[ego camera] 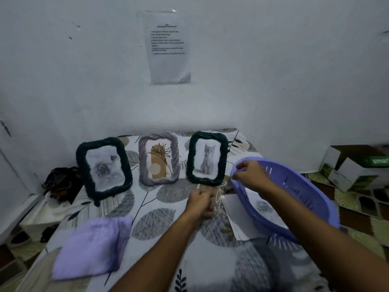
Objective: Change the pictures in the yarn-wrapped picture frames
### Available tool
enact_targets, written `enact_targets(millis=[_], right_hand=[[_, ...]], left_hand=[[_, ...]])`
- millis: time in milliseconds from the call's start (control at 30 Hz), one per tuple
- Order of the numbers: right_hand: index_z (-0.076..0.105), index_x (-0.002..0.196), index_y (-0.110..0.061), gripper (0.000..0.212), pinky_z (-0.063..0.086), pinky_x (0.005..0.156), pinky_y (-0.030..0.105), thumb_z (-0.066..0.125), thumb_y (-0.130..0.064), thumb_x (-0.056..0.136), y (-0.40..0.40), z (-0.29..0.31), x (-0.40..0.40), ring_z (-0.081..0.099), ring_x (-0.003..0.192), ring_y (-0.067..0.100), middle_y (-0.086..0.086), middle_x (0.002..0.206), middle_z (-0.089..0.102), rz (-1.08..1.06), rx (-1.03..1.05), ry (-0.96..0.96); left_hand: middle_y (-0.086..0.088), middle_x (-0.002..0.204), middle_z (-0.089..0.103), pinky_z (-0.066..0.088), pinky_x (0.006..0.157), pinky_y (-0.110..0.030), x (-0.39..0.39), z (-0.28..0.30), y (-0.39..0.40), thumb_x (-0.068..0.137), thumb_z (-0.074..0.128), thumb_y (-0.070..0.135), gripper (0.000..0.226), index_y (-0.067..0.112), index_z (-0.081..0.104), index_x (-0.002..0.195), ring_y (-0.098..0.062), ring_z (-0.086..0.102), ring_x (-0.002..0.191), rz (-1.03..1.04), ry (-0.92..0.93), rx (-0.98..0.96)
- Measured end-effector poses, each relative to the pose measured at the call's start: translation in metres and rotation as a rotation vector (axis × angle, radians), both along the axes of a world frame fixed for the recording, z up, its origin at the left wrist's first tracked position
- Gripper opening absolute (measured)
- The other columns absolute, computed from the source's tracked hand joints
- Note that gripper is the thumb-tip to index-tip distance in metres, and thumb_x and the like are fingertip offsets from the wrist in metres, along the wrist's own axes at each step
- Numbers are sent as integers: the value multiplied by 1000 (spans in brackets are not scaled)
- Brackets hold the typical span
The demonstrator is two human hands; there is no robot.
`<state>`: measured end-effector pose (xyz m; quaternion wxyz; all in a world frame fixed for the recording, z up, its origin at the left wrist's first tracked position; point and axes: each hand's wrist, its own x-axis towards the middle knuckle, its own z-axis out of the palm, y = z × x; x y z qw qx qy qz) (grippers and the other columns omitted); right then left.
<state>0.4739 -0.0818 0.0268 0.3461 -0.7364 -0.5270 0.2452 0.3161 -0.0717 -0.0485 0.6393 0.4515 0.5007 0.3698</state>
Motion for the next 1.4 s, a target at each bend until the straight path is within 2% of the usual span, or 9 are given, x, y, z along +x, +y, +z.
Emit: enact_targets(millis=[167,333,467,600,733,867,933,1133,1400], right_hand=[[54,120,6,41,56,74,47,68,-13,86,-41,0,0,55,76,28,29,110,61,72,-183,-7],[63,97,-2,24,46,52,27,69,-23,86,-56,-4,2,55,60,20,10,74,58,85,-249,-47],[66,95,1,28,45,58,30,69,-26,86,-59,-11,6,53,60,20,11,74,58,75,-246,-8],[66,99,5,35,47,60,32,70,-26,85,-60,-12,8,54,62,21,14,78,58,76,-238,49],[67,97,5,34,44,57,29,71,-26,85,-60,-13,9,51,57,19,11,71,56,76,-227,68],[67,101,6,38,43,57,28,72,-27,84,-60,-15,10,52,60,20,13,77,58,76,-220,90],[67,102,6,37,43,57,29,72,-26,84,-60,-15,12,52,61,20,13,77,59,78,-221,89],[67,104,5,37,45,59,30,71,-26,85,-58,-15,13,54,64,21,14,80,60,93,-233,98],[66,104,6,36,42,53,26,71,-24,85,-60,-11,14,51,58,19,10,73,56,94,-246,133]], left_hand=[[0,57,19,19,43,-17,20,1,-29,90,40,5,9,13,41,85,-11,18,41,-1,-53,-133],[-2,48,53,40,45,-20,34,13,-49,96,40,20,19,11,56,92,-16,49,40,-29,-76,-221],[-5,59,56,33,54,-24,38,22,-53,90,43,32,25,15,54,74,-18,45,52,15,-117,-293],[-4,65,44,24,53,-25,40,21,-52,85,43,38,22,19,52,77,-17,34,53,50,-31,-292],[-11,81,61,46,61,-29,44,21,-51,89,43,43,38,10,62,86,-23,56,66,16,-45,-338],[0,37,43,28,34,-11,43,21,-51,97,35,39,44,13,45,62,-12,37,25,-19,-36,-320],[0,32,43,29,32,-10,44,23,-52,97,34,38,43,13,45,64,-12,37,22,-28,-30,-292],[-13,76,64,50,62,-33,46,21,-49,98,38,35,35,11,57,82,-28,60,71,10,-79,-324],[-15,87,68,55,61,-37,48,14,-43,92,47,19,21,6,63,98,-31,66,76,-5,-69,-299]])
